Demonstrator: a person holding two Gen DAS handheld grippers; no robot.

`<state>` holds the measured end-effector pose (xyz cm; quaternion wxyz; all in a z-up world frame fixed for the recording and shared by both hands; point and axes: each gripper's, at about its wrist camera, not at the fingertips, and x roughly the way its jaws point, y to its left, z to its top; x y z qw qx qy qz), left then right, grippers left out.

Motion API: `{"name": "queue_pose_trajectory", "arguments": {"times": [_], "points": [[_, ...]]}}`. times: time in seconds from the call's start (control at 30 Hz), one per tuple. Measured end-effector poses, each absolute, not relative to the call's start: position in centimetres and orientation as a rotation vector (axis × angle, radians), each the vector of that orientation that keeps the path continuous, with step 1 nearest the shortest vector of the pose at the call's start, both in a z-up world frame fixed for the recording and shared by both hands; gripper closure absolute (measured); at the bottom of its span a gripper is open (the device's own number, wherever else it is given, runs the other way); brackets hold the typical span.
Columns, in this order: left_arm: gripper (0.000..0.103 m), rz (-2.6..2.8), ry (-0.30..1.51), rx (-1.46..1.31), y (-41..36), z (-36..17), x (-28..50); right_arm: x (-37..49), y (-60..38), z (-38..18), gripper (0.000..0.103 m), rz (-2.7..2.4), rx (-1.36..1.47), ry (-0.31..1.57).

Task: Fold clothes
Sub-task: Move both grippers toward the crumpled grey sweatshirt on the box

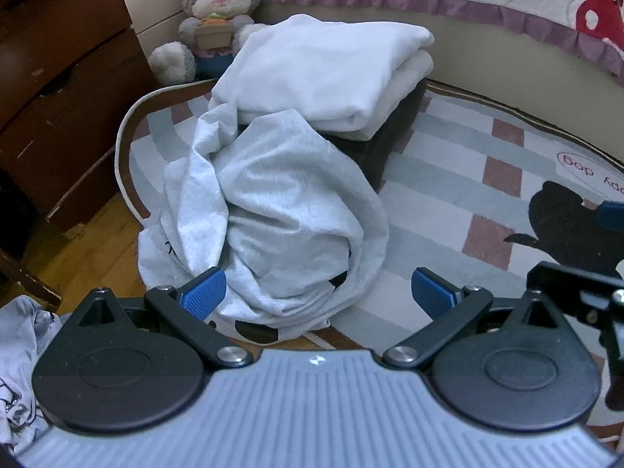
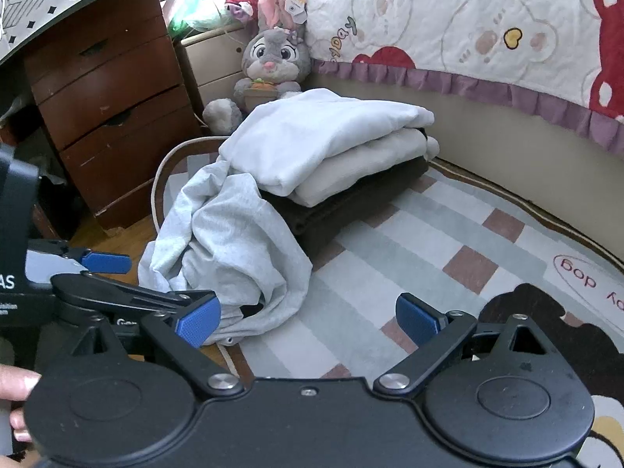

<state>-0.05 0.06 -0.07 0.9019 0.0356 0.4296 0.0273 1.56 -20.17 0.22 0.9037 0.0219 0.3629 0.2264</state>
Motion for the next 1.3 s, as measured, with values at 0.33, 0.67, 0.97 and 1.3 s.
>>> {"name": "queue_pose_trajectory", "arguments": {"times": [0.33, 0.67, 0.97, 1.3], "points": [[0.0, 0.063, 0.91, 0.073, 0.6, -0.5, 0.4, 1.2, -20.2, 0.2, 0.005, 0.46, 0.034, 0.756], [0.0, 0.051, 0.913, 0.036, 0.9, -0.4, 0.5, 1.5, -20.1, 0.0, 0.005, 0.464, 0.039, 0.771], [0.0, 0.073, 0.928, 0.039, 1.2, -1.0, 0.8, 1.8, -20.7, -0.6, 0.005, 0.418, 0.064, 0.789], [0.002, 0.073, 0.892, 0.026, 1.2, -0.7, 0.8, 2.1, -20.5, -1.2, 0.005, 0.405, 0.057, 0.816]]}}
